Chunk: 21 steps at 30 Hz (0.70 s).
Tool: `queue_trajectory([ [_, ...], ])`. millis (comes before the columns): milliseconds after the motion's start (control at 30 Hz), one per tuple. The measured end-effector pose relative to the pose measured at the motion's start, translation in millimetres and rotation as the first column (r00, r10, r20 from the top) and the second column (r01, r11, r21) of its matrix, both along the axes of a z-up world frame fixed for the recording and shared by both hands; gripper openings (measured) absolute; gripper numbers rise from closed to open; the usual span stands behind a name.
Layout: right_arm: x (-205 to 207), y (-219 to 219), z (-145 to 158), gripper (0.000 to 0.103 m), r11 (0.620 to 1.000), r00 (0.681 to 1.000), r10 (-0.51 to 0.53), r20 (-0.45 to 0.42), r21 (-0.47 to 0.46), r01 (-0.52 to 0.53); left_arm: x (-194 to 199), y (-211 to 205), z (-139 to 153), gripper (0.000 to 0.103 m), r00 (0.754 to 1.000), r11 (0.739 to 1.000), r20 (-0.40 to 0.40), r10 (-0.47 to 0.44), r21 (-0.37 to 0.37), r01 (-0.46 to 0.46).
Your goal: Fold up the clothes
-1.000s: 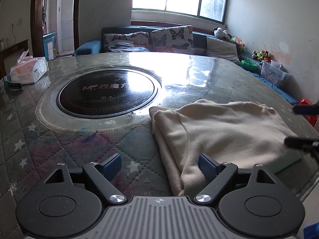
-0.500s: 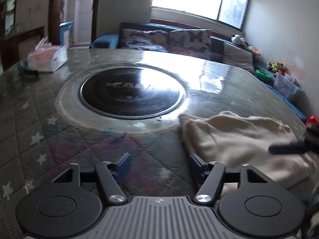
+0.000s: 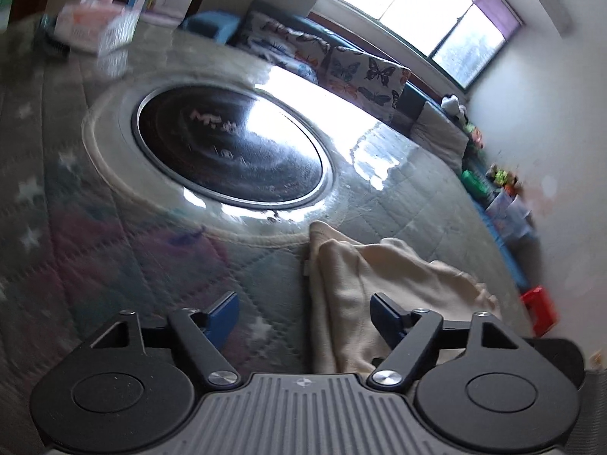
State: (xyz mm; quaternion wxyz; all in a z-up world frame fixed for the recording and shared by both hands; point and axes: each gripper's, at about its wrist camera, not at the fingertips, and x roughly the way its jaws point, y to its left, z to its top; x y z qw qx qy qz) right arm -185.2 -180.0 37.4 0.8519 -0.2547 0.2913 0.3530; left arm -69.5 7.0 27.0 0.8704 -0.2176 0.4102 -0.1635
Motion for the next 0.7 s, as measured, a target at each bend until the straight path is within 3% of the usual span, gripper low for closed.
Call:
queue_trajectory([
  [233,3.4,-24.8,20.3,0.014,0.987,0.997,-0.067,-0.026,0.145,0.070,10.7,-12.2,-0.9,0.083,0.996,0.992,-0.083,0.042,-0.117,-0.051],
  [367,0.3,-33.9,24.0,0.014,0.979,0.997,-0.078,-0.029,0.187,0.082,18.9,-25.9,-2.6,0.079,0.992,0.988,-0.118,0.034,-0.149,-0.051],
  [467,-3.4,-39.4,25.2,0.014,0.974,0.996,-0.079,-0.030,0.210,0.083,24.1,-29.9,-6.8,0.056,0.989,0.984,-0.142,0.047,-0.163,-0.070],
  [533,-5.6,-41.7,24.8,0.014,0.973,0.997,-0.076,-0.031,0.216,0.081,27.3,-30.1,-12.4,0.029,0.984,0.980,-0.173,0.046,-0.181,-0.078],
  [600,-7.8,-46.7,24.6,0.016,0.969,0.996,-0.082,-0.038,0.231,0.089,28.5,-30.3,-16.7,0.022,0.981,0.979,-0.188,0.042,-0.188,-0.078],
  [700,-15.3,-62.2,27.0,0.023,0.957,0.992,-0.116,-0.048,0.260,0.125,27.7,-31.6,-16.1,0.021,0.984,0.983,-0.174,0.039,-0.172,-0.069],
])
